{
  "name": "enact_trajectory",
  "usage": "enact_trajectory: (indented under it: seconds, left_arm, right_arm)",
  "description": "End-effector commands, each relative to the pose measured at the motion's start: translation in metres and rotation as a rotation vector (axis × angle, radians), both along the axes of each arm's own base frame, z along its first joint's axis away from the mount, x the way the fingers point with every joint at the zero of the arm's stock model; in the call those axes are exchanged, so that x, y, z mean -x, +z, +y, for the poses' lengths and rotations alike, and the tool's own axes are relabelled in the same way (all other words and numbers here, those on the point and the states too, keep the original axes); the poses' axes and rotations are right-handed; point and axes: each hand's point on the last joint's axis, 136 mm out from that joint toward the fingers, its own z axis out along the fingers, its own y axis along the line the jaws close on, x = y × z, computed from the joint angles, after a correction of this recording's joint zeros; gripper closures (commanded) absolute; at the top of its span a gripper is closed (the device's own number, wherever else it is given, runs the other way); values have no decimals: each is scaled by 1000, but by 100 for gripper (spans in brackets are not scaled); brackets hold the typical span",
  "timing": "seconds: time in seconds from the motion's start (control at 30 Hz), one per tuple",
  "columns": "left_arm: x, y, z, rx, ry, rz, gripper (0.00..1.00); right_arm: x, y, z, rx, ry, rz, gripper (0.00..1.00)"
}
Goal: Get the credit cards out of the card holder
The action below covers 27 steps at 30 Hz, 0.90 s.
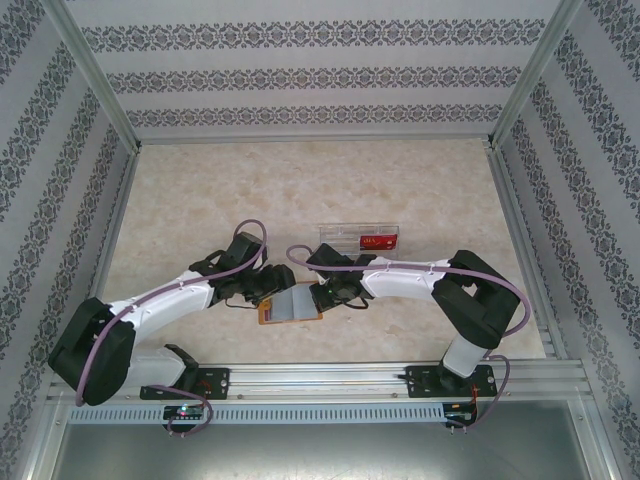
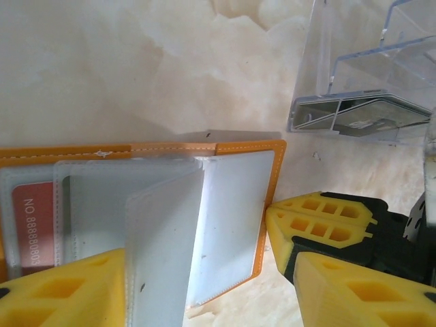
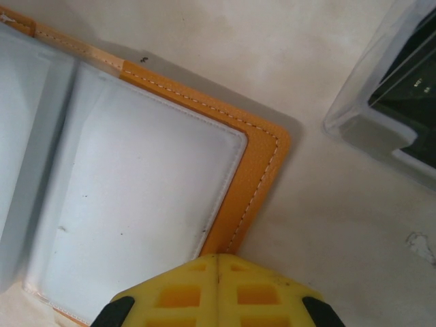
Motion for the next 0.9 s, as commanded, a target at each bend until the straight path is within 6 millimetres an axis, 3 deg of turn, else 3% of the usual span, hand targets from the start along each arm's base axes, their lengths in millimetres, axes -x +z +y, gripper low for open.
enact_trajectory:
  seconds: [0.0,0.3,0.47,0.67,0.87]
  left_arm:
    - [0,9,-14,62,-31,-14,39]
    - [-1,14,-55,110,-122,-18,47]
    - [-2,22,-59,116,-127,-41,50]
    - [1,23,-35,21,-91,-66,52]
    - [7,5,10,-87,22,-32,54]
  right_arm:
    - [7,-12,2,14,3,37,100]
    - [-2,3,-5,-28,-51,-5,100]
    - [-5,11,-11,-49,-80,-19,100]
    - [-3,8,-8,-57,-74,1,100]
    - [-3,7,-3,-66,-59,8,100]
